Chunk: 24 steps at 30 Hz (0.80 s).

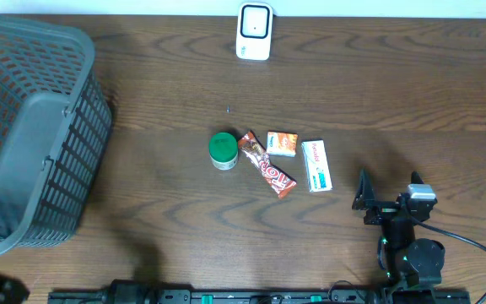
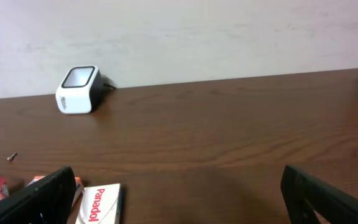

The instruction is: Scan the item barcode

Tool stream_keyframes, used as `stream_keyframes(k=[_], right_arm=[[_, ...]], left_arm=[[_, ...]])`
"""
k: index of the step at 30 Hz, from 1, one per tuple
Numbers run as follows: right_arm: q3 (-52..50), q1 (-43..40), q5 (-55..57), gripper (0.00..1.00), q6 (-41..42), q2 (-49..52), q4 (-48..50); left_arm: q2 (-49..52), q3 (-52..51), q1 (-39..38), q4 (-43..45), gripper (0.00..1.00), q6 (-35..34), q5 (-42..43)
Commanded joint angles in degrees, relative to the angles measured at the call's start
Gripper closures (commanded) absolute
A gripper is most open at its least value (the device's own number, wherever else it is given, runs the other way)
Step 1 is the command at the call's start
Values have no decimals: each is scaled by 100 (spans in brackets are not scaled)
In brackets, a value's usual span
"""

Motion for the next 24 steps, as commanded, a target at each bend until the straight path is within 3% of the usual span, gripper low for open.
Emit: stream_keyframes(k=[1,19,24], right_arm=[[-4,-9,-4,1,-76,-7,-24],[-4,-11,107,1,-79,-7,-2],[-4,-11,103,1,-76,-7,-7]], left_arm=[[-341,-33,61,66,2,76,116],[-656,-26,59,87,2,76,92],[-656,-28,55,-428,2,-63,11]])
